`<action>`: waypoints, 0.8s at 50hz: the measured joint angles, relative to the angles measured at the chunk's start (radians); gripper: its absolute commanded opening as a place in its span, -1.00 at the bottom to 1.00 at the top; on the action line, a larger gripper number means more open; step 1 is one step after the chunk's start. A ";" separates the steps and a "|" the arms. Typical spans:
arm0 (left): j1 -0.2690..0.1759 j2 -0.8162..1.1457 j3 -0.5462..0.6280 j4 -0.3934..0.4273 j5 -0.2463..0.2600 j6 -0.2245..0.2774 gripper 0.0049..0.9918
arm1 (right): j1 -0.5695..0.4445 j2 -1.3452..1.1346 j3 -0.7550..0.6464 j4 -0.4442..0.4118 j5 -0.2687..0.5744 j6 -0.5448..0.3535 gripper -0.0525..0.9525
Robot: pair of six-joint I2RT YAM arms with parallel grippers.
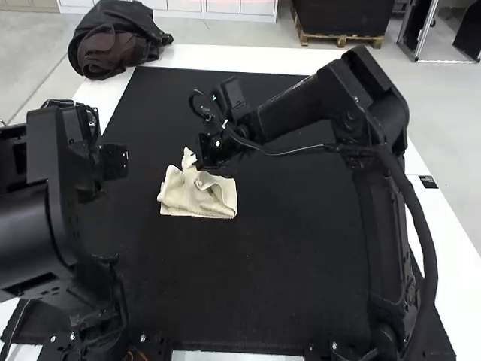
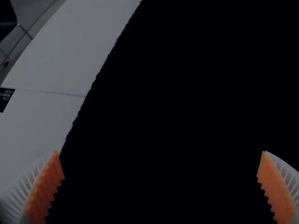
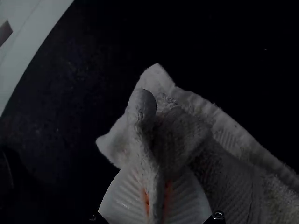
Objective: Fold the towel.
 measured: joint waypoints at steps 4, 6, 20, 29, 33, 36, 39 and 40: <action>0.002 0.000 0.000 0.004 0.000 0.000 0.96 | 0.008 0.013 0.018 0.000 0.000 0.000 -0.95; 0.002 0.000 0.000 0.005 0.000 0.000 0.96 | 0.011 0.019 0.025 0.000 0.000 0.000 -0.95; 0.002 0.000 0.000 0.008 0.000 0.000 0.96 | 0.031 0.057 0.066 0.000 0.000 0.003 -0.89; 0.002 0.000 -0.003 0.011 0.000 0.000 0.96 | 0.055 0.072 0.086 0.000 -0.004 0.030 -0.29; 0.002 0.000 -0.003 0.011 0.000 0.000 0.96 | 0.064 0.072 0.100 0.000 -0.005 0.040 0.11; 0.002 0.000 -0.003 0.011 0.000 0.000 0.96 | 0.069 0.072 0.115 0.000 -0.010 0.046 0.36; 0.002 0.000 -0.003 0.011 0.000 0.000 0.96 | 0.072 0.072 0.129 0.000 -0.012 0.048 0.47; 0.002 0.000 -0.003 0.011 0.000 0.000 0.96 | 0.072 0.072 0.137 0.000 -0.013 0.049 0.51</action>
